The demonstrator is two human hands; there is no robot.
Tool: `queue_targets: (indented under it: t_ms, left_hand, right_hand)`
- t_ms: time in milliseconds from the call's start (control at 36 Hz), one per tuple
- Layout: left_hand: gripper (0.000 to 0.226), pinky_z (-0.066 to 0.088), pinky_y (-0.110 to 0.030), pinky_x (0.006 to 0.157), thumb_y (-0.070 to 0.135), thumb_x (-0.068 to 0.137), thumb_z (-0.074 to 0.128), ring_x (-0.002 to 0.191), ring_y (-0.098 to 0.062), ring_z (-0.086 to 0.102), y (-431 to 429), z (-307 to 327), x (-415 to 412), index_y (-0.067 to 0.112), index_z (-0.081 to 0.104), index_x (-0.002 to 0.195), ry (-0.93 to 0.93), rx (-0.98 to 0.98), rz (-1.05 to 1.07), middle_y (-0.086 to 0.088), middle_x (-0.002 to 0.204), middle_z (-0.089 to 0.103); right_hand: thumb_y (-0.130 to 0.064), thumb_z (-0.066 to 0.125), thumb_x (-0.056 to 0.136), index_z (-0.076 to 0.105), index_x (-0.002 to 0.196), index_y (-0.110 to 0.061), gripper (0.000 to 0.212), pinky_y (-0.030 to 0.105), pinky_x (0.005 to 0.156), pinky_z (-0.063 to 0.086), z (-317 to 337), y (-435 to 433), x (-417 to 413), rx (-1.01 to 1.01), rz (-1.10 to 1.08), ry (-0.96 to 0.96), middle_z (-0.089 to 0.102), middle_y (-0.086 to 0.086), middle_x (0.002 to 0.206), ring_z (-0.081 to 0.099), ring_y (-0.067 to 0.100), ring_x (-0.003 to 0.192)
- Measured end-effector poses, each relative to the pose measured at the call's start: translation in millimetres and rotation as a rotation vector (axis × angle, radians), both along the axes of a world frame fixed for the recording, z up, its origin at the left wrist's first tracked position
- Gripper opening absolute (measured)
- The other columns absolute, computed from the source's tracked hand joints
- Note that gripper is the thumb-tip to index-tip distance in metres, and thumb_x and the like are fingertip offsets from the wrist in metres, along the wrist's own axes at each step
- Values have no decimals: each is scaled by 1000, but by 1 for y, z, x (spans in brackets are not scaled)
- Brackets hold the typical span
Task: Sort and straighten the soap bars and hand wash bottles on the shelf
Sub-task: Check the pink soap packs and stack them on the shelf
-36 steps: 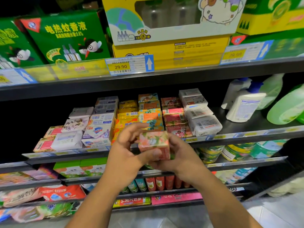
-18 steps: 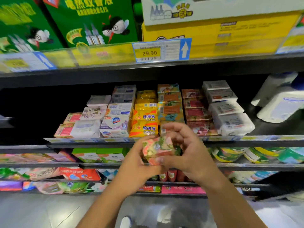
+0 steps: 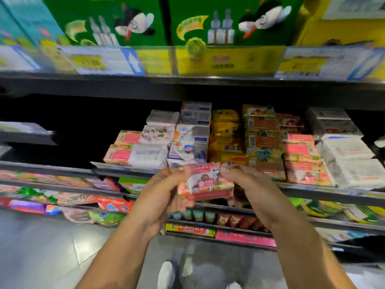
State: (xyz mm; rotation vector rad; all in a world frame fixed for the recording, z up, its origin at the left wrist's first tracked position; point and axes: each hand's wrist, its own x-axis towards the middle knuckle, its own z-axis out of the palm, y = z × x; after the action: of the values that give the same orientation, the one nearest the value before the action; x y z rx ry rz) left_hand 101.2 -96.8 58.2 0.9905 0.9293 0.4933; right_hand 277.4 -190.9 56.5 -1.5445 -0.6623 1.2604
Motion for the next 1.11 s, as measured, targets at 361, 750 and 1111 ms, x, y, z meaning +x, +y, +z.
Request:
queue_targets:
  t_ms: [361,750,1111]
  left_hand:
    - [26,44,-26,40,35,99,57,52,-25,63,78,0,-72,27,55,124,162,197,-114,-5,114,59]
    - [24,54,-22,84,2,94,63,107,-11,66,137,1,-132,15,64,115,-126,617,-103,1,116,67]
    - [83,53,-48,96,64,78,53,111,-35,59,206,-31,-146,5,56,136,593,1551,-379,-12,119,64]
  right_hand:
    - [-49,56,97,56,116,-39,21,26,43,35,19,67,-56,-101,214,-135,75,9,86,56,19,49]
    - [-17,65,96,61,93,-21,7,34,61,59,7,152,-150,328,-209,-76,72,5,94,72,24,83]
    - [7,64,91,51,127,-14,44,17,74,55,-10,182,-163,393,-110,-347,60,-3,116,64,-5,88]
